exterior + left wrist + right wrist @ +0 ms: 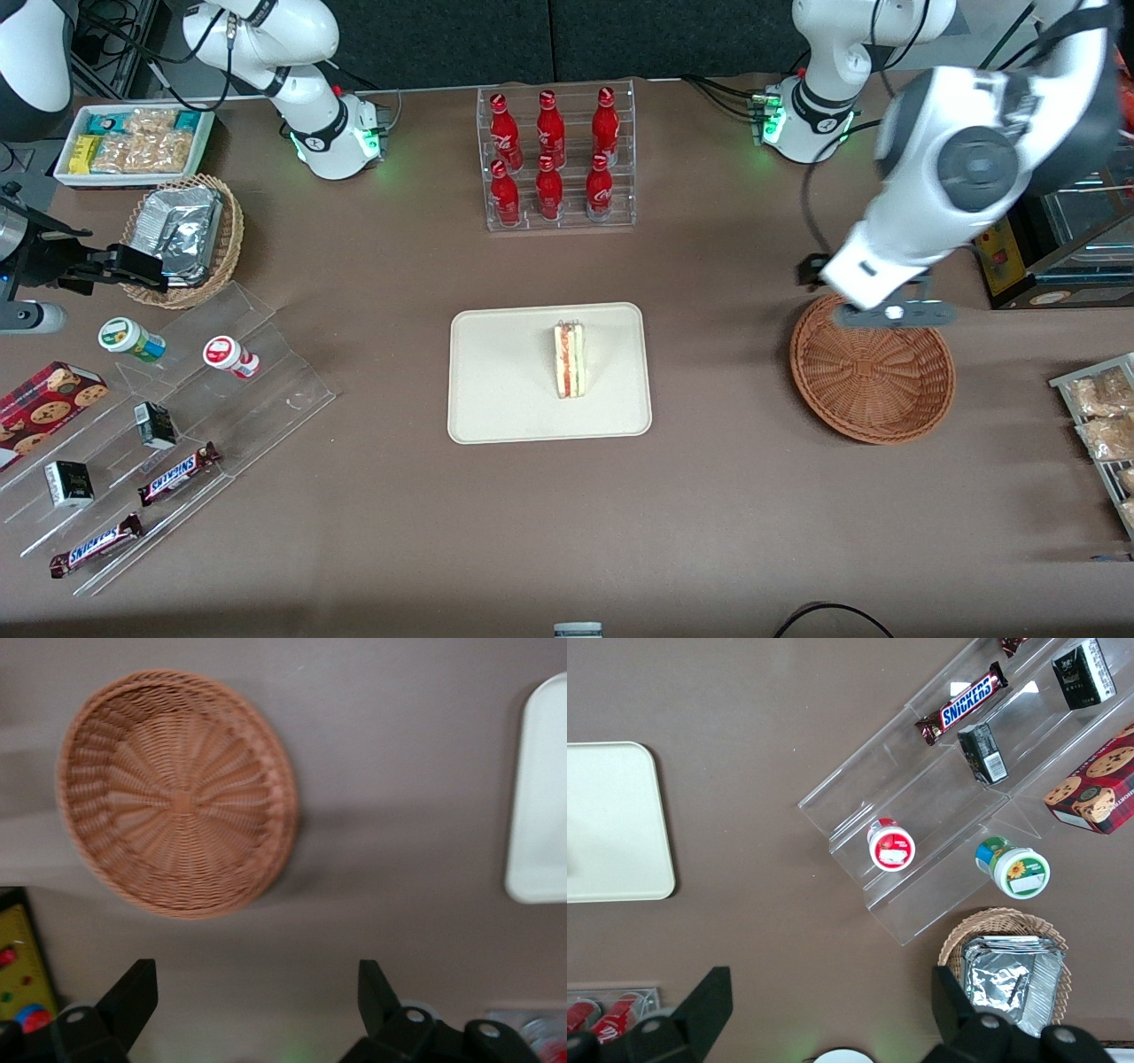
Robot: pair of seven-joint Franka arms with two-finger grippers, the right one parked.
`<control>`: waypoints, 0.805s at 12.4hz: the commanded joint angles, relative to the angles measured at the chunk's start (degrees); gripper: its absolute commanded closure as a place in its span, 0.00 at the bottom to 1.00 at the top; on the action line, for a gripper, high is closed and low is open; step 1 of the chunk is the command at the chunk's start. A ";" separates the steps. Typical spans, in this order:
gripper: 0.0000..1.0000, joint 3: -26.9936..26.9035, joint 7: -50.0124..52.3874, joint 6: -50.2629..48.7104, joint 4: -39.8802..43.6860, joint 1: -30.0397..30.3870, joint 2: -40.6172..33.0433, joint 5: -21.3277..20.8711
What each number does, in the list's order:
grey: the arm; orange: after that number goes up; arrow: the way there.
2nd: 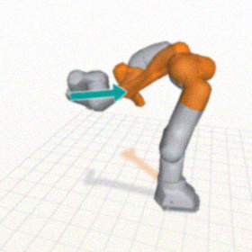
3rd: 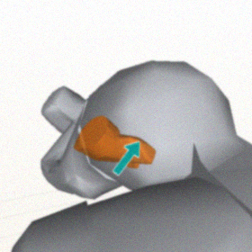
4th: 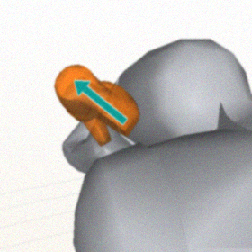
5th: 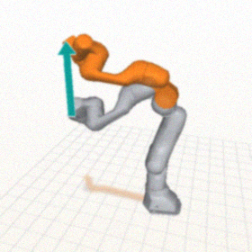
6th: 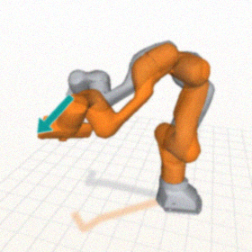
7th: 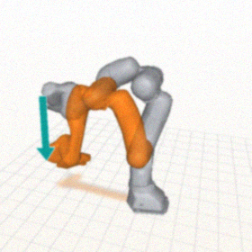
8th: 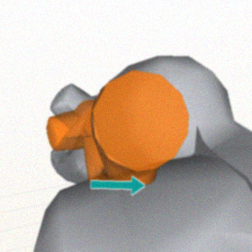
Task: Place sandwich from basket to tray
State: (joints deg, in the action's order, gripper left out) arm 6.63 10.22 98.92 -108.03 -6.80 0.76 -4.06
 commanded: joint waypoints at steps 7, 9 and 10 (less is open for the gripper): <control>0.00 0.67 -9.16 -8.47 -0.27 8.56 -13.15 1.15; 0.00 0.67 -9.08 -11.98 4.12 8.56 -12.80 2.12; 0.00 0.67 -8.99 -13.39 5.88 8.56 -12.62 2.21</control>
State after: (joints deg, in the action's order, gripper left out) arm 6.56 2.29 88.76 -106.14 0.71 -12.52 -2.81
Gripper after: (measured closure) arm 0.000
